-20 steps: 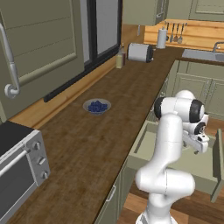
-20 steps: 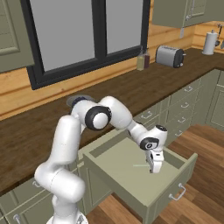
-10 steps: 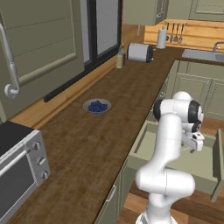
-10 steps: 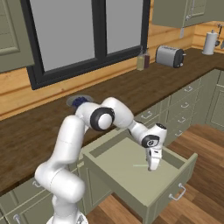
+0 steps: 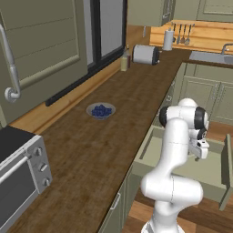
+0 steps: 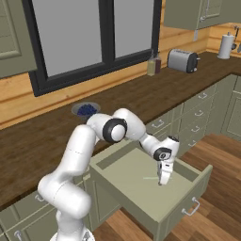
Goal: Take a straw from the drawer in front and place it inside the glass cup on the dining counter.
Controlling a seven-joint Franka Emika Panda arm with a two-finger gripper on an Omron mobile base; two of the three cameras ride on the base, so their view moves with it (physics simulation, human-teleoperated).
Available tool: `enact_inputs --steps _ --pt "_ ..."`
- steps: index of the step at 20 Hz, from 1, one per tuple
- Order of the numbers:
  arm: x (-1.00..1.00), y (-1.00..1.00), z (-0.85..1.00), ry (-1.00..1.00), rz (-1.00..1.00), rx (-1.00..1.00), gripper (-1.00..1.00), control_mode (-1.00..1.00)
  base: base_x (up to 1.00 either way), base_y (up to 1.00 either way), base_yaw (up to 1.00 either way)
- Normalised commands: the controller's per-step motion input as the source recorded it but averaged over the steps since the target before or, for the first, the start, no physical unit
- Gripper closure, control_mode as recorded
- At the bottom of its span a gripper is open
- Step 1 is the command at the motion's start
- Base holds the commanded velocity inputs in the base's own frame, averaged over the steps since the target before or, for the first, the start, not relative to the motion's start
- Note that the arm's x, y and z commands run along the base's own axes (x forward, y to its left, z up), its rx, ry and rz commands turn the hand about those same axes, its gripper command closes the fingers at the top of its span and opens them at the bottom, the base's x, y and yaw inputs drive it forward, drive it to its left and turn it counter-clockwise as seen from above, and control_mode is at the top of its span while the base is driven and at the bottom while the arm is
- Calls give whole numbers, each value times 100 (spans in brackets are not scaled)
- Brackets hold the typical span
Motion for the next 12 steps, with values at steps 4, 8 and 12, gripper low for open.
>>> enact_inputs --steps 4,8,12 --pt "0 0 -33 0 -1 0 -100 -100 0 0 0" --pt "0 0 -34 0 0 0 -100 -100 0 0 0" --pt "0 0 -32 0 0 0 -100 -100 0 0 0"
